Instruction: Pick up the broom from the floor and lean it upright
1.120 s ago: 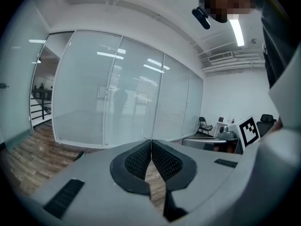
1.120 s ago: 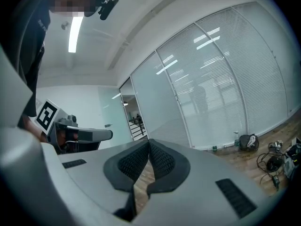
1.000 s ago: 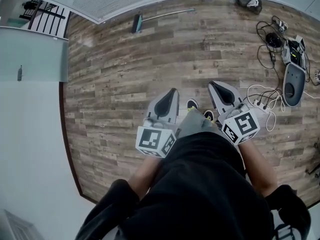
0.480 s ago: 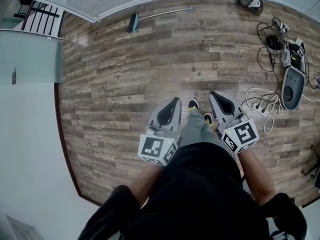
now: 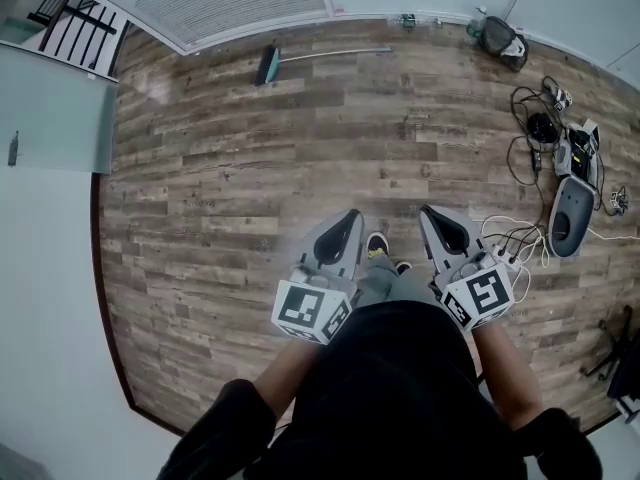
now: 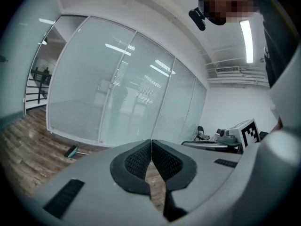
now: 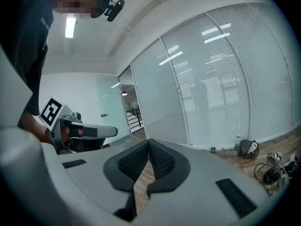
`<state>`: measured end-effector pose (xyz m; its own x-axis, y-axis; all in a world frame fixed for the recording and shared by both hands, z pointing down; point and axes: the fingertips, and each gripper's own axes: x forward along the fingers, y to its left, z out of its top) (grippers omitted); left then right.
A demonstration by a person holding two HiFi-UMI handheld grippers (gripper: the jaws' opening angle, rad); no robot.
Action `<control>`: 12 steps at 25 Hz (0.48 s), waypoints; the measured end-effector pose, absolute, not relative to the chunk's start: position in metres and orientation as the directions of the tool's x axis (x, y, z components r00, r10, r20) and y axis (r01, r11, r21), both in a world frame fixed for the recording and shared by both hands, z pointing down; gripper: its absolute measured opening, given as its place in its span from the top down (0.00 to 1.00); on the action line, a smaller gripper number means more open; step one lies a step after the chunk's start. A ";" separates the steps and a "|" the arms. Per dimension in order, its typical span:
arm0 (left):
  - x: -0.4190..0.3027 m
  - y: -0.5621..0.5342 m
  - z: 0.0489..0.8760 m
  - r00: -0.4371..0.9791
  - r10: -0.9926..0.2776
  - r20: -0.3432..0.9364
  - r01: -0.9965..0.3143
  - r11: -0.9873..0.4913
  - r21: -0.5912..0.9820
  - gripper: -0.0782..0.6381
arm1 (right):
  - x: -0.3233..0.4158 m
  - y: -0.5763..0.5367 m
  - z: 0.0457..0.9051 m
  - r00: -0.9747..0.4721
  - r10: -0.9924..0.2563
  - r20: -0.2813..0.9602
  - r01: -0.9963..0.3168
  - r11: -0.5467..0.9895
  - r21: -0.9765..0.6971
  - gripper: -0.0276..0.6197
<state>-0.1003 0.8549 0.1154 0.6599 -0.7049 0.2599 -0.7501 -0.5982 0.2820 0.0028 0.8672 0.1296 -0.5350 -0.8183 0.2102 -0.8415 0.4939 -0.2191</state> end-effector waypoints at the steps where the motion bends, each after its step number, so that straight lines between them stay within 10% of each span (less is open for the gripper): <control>1: -0.104 0.849 0.116 0.661 -0.706 0.257 -0.749 -0.599 0.283 0.86 | 0.000 0.863 0.129 -0.530 -0.822 0.211 -0.845 0.489 -0.216 0.93; 12: -0.116 0.807 0.121 0.658 -0.705 0.265 -0.751 -0.589 0.298 0.86 | -0.007 0.827 0.128 -0.523 -0.818 0.239 -0.850 0.482 -0.212 0.93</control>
<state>-0.1161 0.8073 0.1210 0.6580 -0.7050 0.2647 -0.7511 -0.5893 0.2976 -0.0074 0.8275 0.1282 -0.5235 -0.8179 0.2388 -0.8500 0.4822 -0.2120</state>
